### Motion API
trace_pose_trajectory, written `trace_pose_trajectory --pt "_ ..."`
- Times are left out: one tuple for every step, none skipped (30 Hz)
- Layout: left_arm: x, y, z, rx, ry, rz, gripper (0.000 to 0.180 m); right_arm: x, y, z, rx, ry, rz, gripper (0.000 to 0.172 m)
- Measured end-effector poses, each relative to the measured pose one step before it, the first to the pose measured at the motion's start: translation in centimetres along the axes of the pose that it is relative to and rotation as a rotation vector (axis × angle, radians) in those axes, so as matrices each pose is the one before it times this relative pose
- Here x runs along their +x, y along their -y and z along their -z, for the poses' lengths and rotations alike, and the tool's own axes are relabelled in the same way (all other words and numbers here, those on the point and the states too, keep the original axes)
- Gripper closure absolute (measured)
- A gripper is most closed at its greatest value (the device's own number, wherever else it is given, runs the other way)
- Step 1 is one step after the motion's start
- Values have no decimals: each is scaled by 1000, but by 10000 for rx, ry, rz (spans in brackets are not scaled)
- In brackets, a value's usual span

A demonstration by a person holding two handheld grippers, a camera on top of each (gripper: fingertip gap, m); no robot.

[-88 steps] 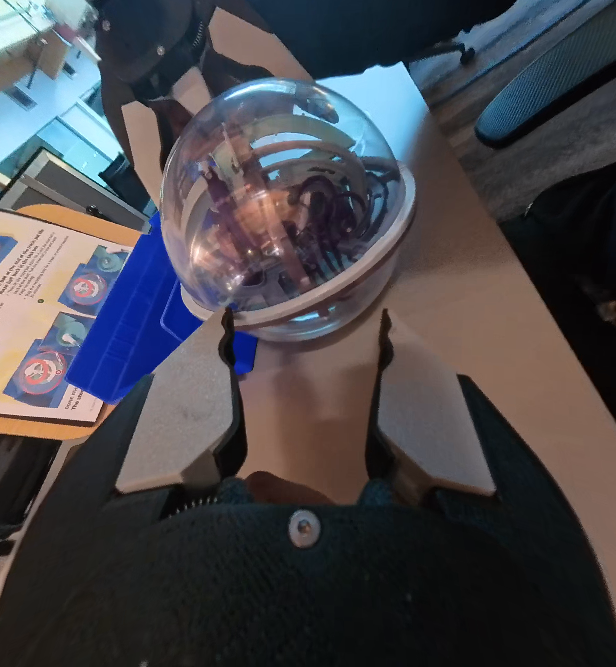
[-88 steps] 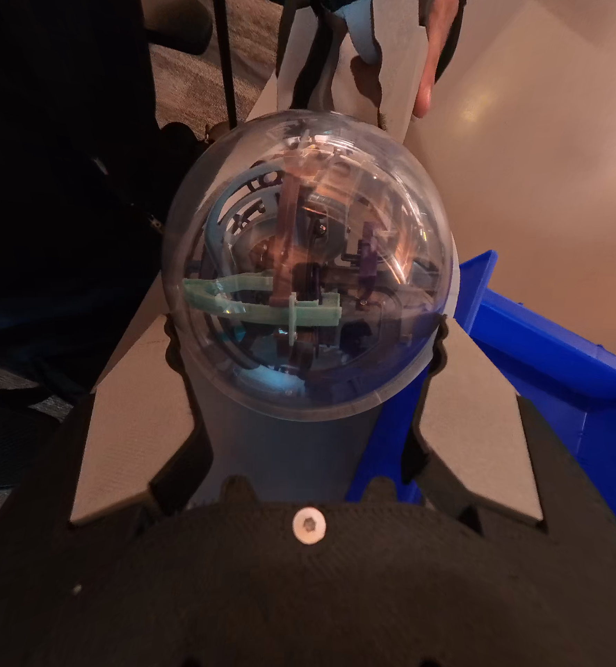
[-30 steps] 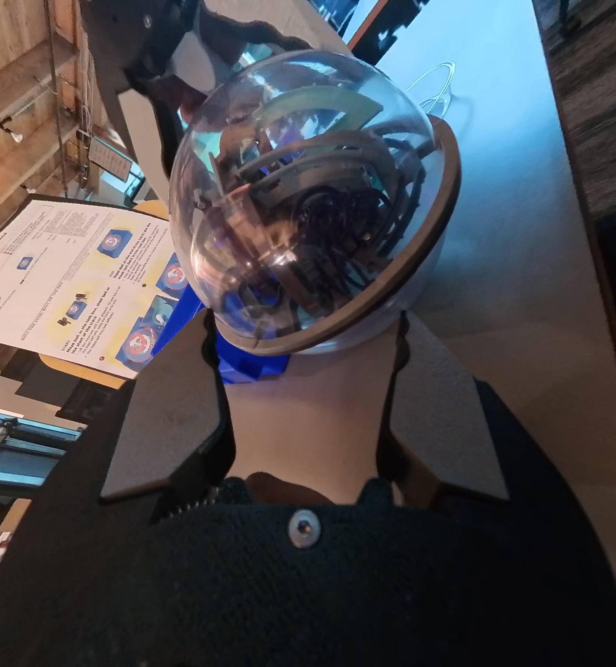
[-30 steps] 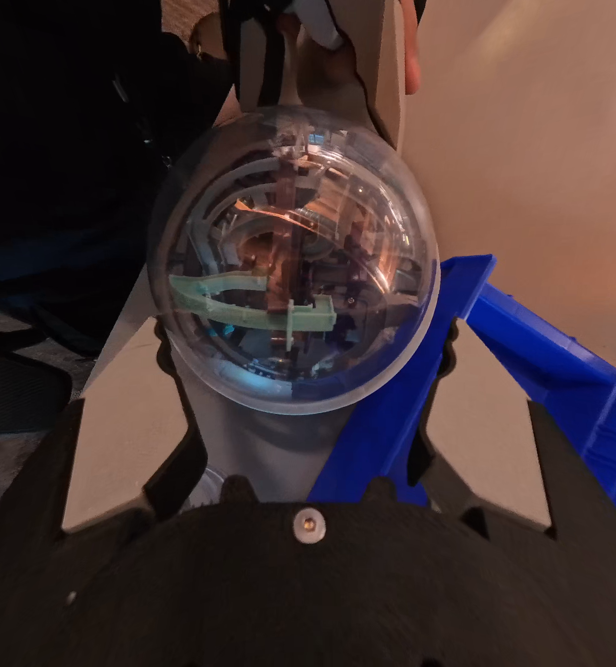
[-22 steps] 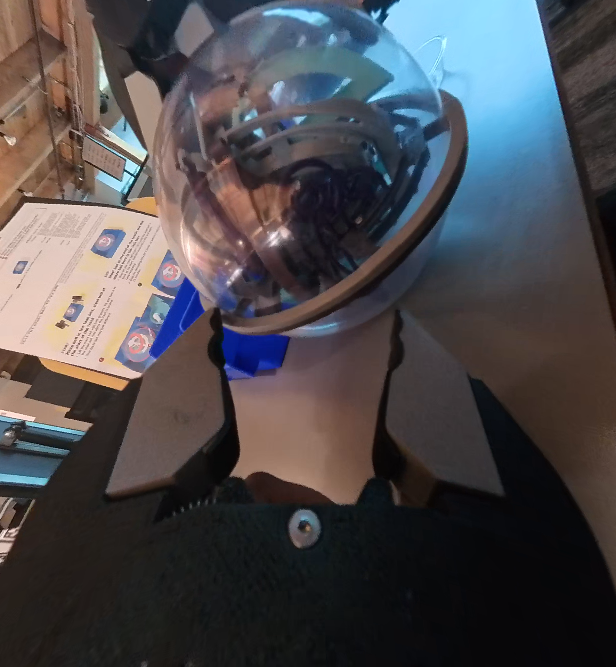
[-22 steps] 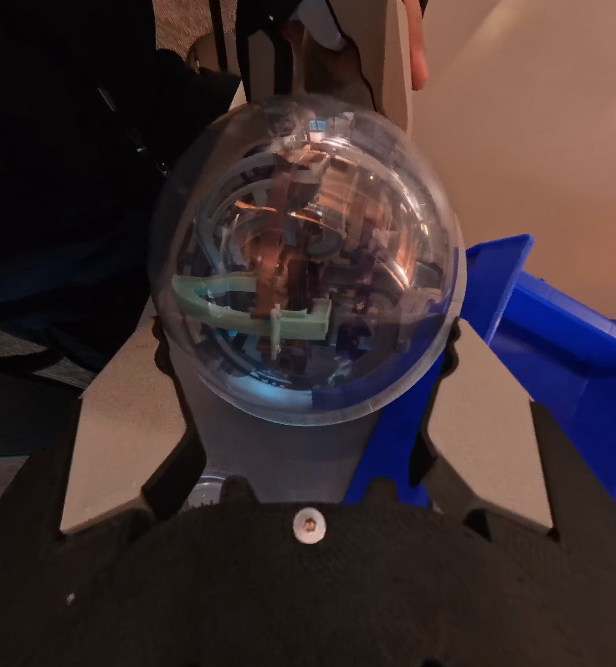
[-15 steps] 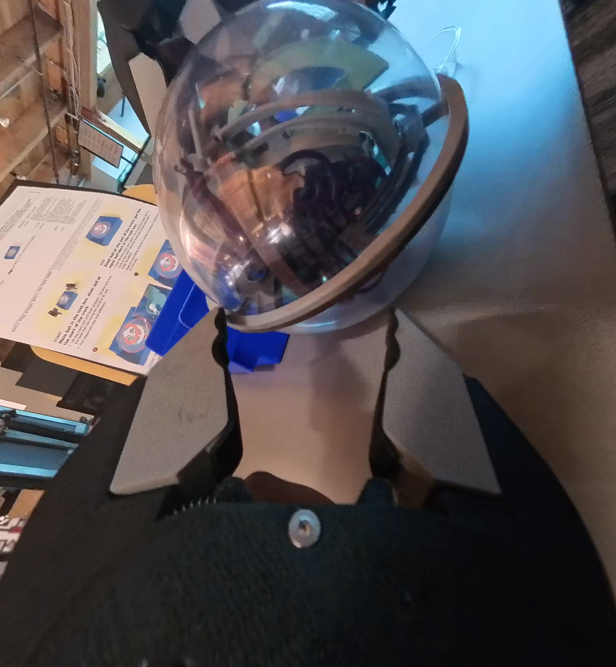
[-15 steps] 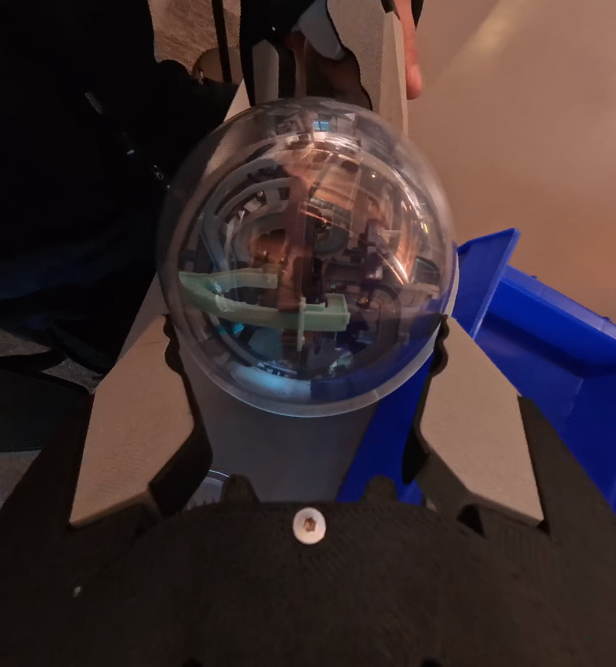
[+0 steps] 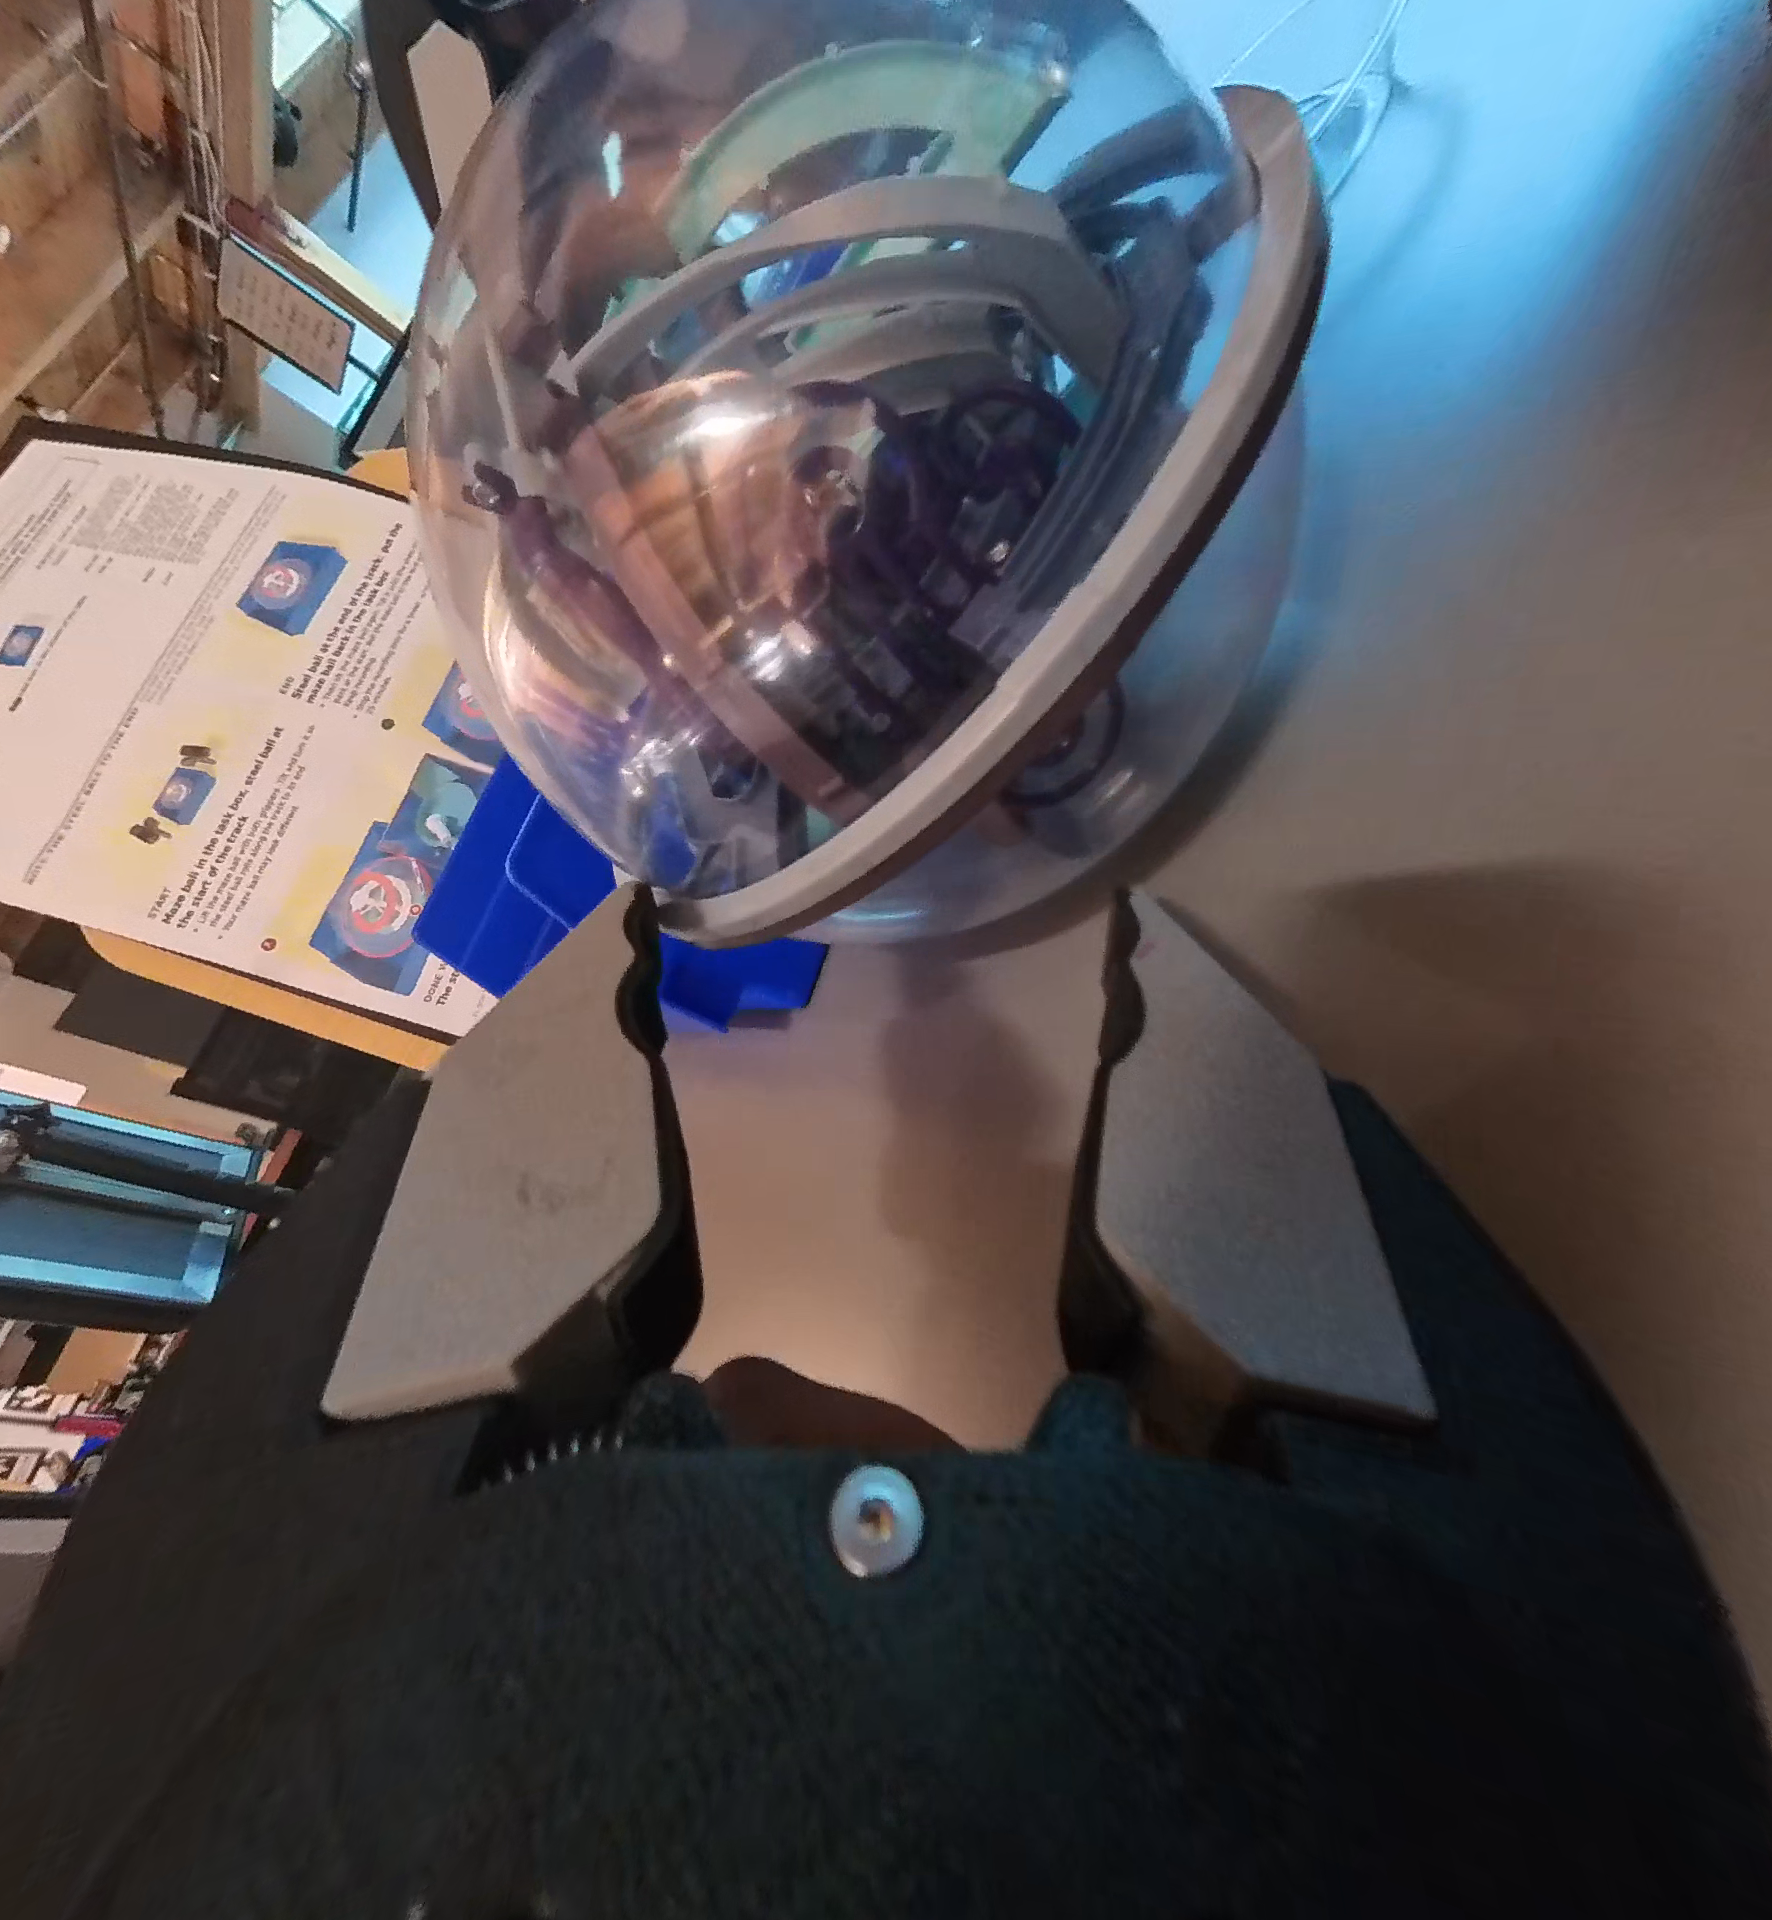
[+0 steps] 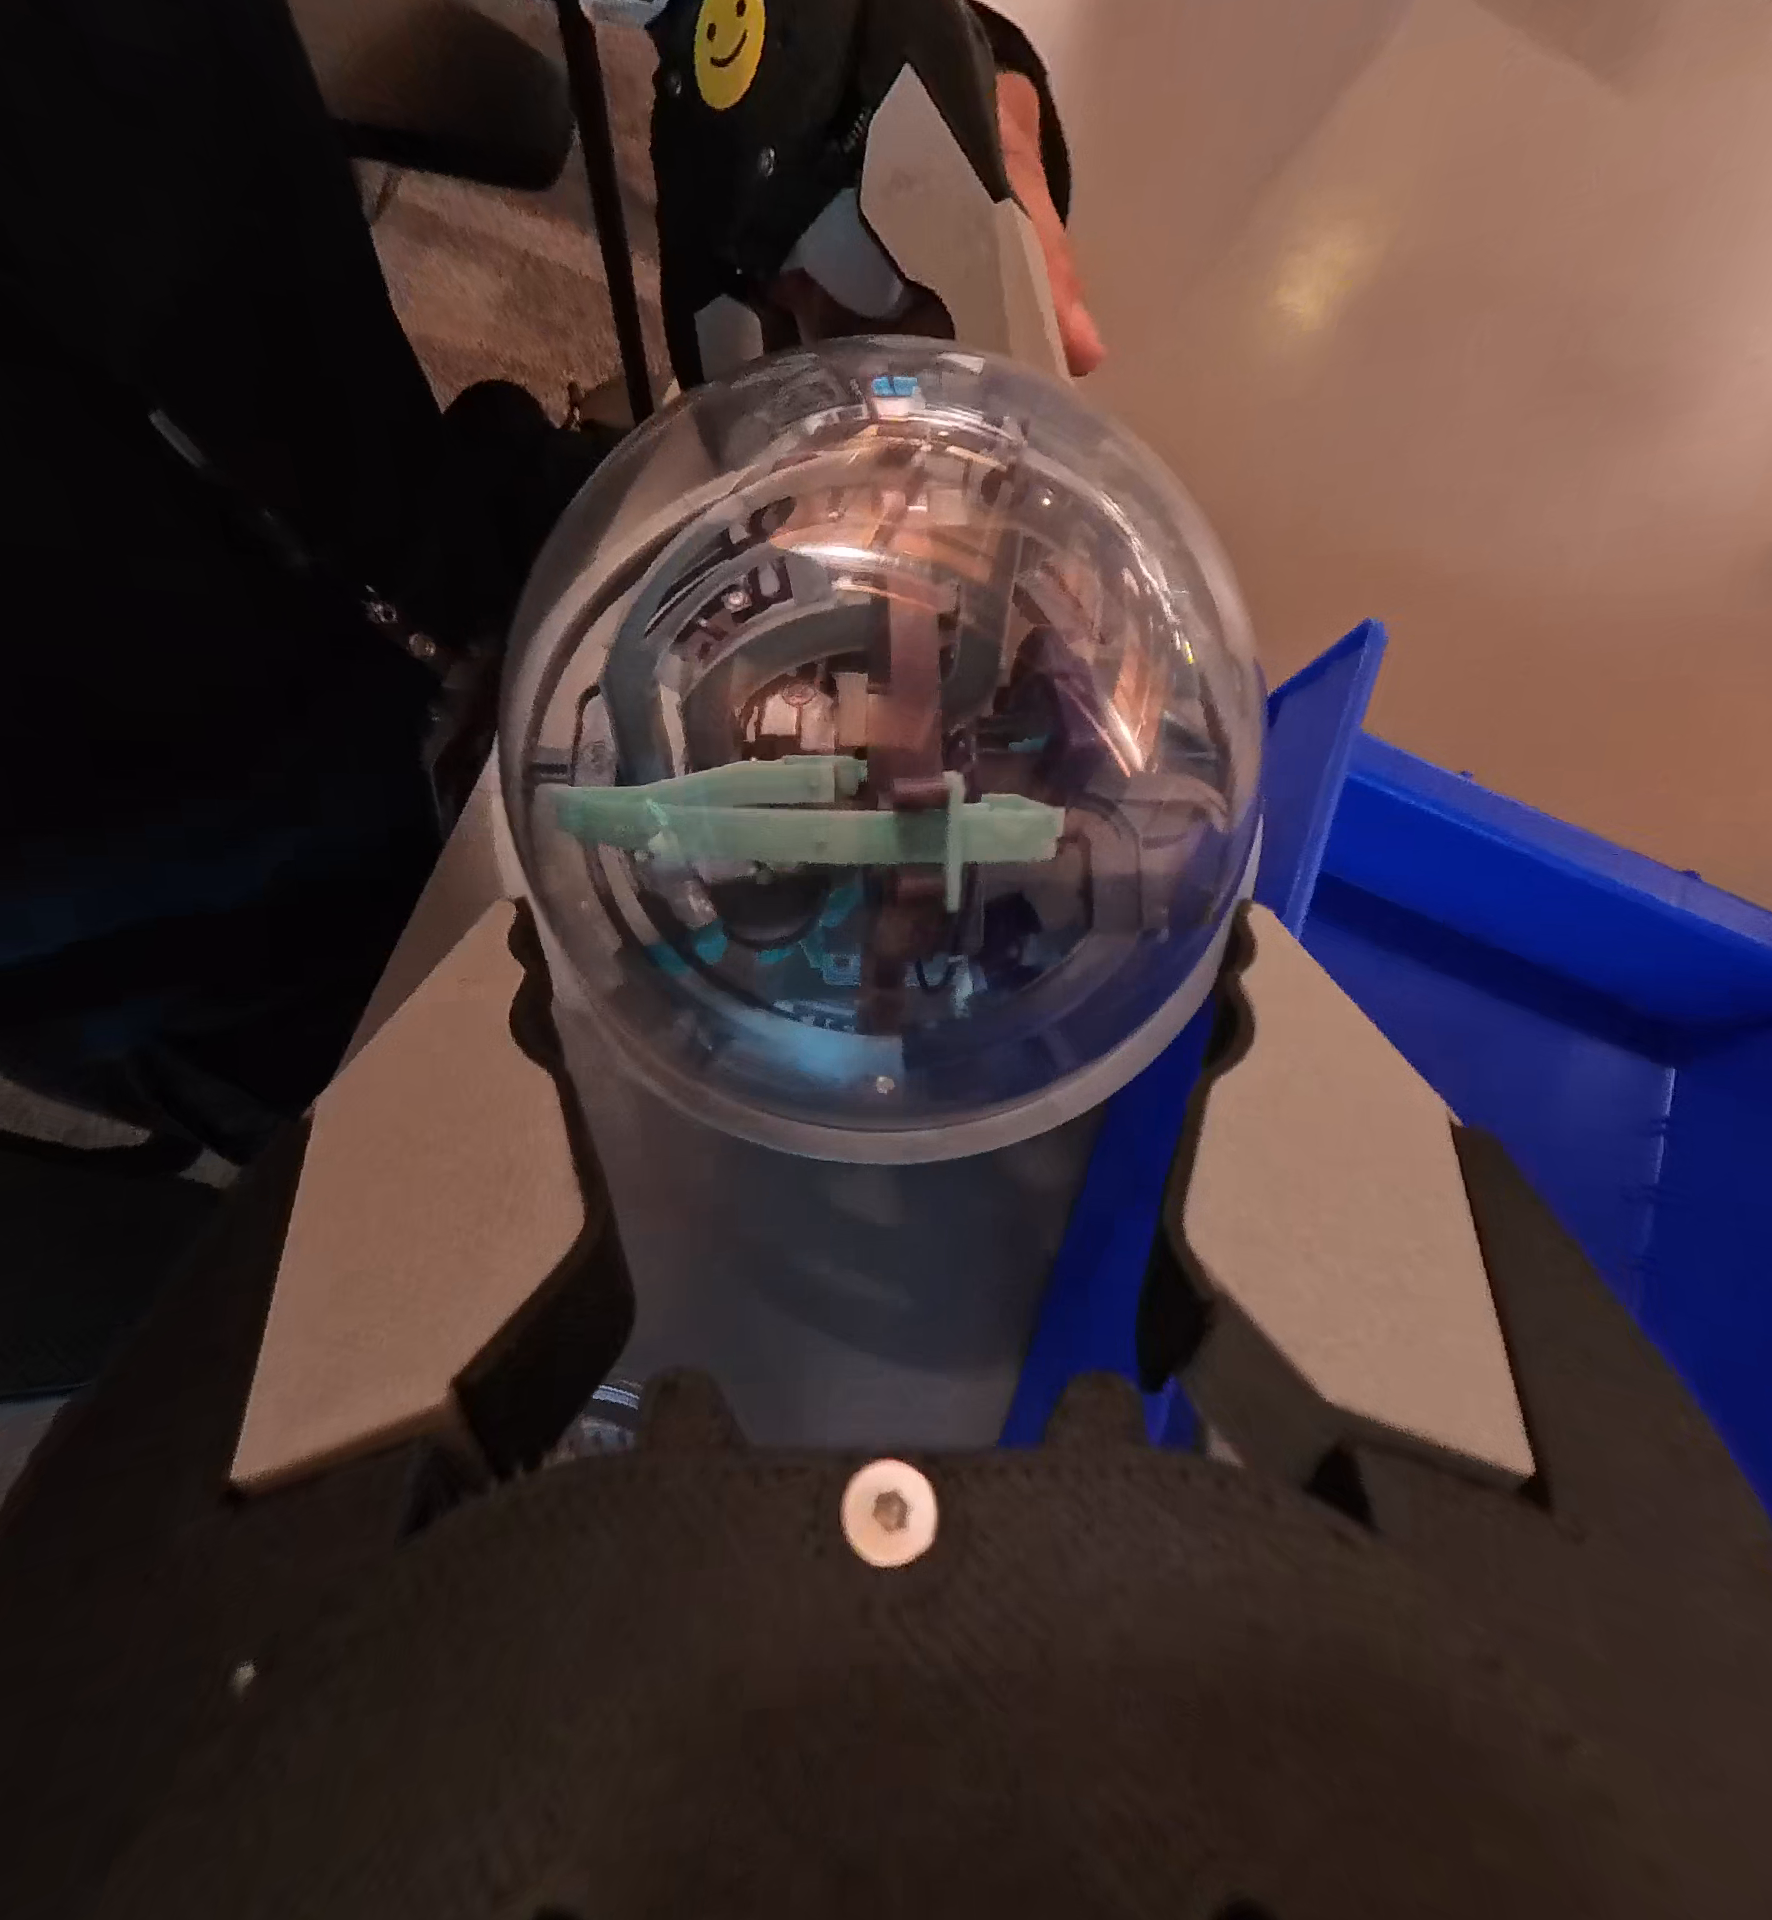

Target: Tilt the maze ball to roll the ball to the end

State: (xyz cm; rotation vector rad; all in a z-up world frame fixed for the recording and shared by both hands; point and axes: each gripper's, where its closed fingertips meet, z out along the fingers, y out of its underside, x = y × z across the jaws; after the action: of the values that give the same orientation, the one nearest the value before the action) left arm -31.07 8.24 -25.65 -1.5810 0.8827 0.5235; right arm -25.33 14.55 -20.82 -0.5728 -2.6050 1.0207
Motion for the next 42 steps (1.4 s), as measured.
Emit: trace_pose_trajectory --pt "91 35 53 -46 -6 -10 96 -53 -18 171 117 -53 -31 47" --pt "62 50 49 -42 9 -30 97 -76 -7 152 105 -60 -2 47" --pt "31 6 37 -53 22 -46 96 -72 -17 147 75 -67 2 47" --pt "27 -5 12 -57 14 -46 96 -66 -42 127 49 -77 -12 46" --pt "-2 1 -3 -34 12 -23 96 -55 -5 116 61 -90 -11 45" --pt "-13 16 -13 -11 9 -9 96 -22 0 105 80 -128 -1 43" --pt "-50 11 -22 -11 8 2 96 7 -57 118 48 -155 -14 40" --pt "-44 7 -34 -19 0 13 97 -46 -100 126 17 -129 -44 38" --pt "-57 10 -48 -11 2 11 97 -158 -70 129 50 -74 -56 38" --pt "-62 23 -55 7 12 -3 97 -245 -18 86 96 -56 -39 38" --pt "-53 17 -63 12 13 -11 98 -262 -70 17 64 -89 -21 38" --pt "-43 15 -58 15 14 -8 98 -241 -171 -73 -14 -144 -3 38" --pt "-48 14 -69 10 6 5 98 -266 -194 -163 -39 -169 37 38" --pt "-33 2 -82 1 0 23 98 -280 -192 -238 -32 -191 64 37" --pt "-39 6 -84 4 5 24 97 -149 -321 -250 -119 -292 82 35" --pt "-45 25 -70 23 14 12 97 -56 -413 -200 -200 -364 86 36" --pt "-34 25 -63 22 14 4 97 5 -382 -79 -197 -397 99 39" --pt "-15 -4 -39 2 0 1 98 74 -353 48 -179 -444 115 40" --pt "6 -25 -44 7 -10 7 98 37 -285 171 -140 -430 118 41" --pt "11 -6 -25 21 -4 15 98 9 -205 260 -50 -377 97 42" --pt "19 -39 -38 6 -4 12 98 26 -181 274 -2 -349 82 49" --pt "35 -54 -56 -11 -13 18 98 -147 -231 130 -40 -218 107 55" --pt "60 -60 -73 -7 -18 27 98 -323 -227 -43 -98 -101 113 58" --pt "43 -43 -72 5 -6 24 98 -306 -179 -186 -135 -103 112 58" --pt "40 -50 -62 0 3 13 98 -121 -148 -259 -158 -189 127 56" --pt "20 -55 -60 -37 7 -33 98 47 -157 -241 -170 -230 135 54" --pt "28 3 -54 -9 -7 -23 98 141 -120 -180 -120 -210 94 53" --pt "7 50 -26 19 6 0 97 185 -74 -87 -56 -171 39 53" --pt "8 76 -12 28 8 0 98 250 -99 27 -64 -186 44 53" --pt "25 18 -16 1 -5 -8 99 295 -127 108 -99 -221 71 53" --pt "56 -34 -38 -36 -20 -29 99 189 -103 137 -95 -174 62 52" --pt "45 -44 -43 -35 -9 -45 99 -6 -3 89 -60 -86 43 51" --pt "39 -30 -41 -24 -2 -43 99 -213 36 28 -44 -1 35 50" --pt "63 -6 -27 -14 -35 -17 99 -291 4 8 -59 19 46 51" --pt "47 42 -3 20 -28 10 100 -231 -75 20 -94 -46 59 51" --pt "12 90 -2 42 -11 22 101 -143 -132 66 -106 -99 53 51" --pt "15 91 -7 31 -8 20 101 -98 -110 112 -73 -105 25 51" --pt "11 91 8 20 1 10 100 -52 -35 135 -18 -101 -8 51" --pt "3 124 17 43 15 -4 101 19 26 133 23 -114 -11 53" --pt "49 149 45 56 -12 -14 102 108 19 122 6 -153 22 53" --pt "98 145 44 52 -39 -18 103 173 38 113 -8 -179 57 53" --pt "89 139 52 44 -24 -43 105 208 59 74 -18 -195 71 53"
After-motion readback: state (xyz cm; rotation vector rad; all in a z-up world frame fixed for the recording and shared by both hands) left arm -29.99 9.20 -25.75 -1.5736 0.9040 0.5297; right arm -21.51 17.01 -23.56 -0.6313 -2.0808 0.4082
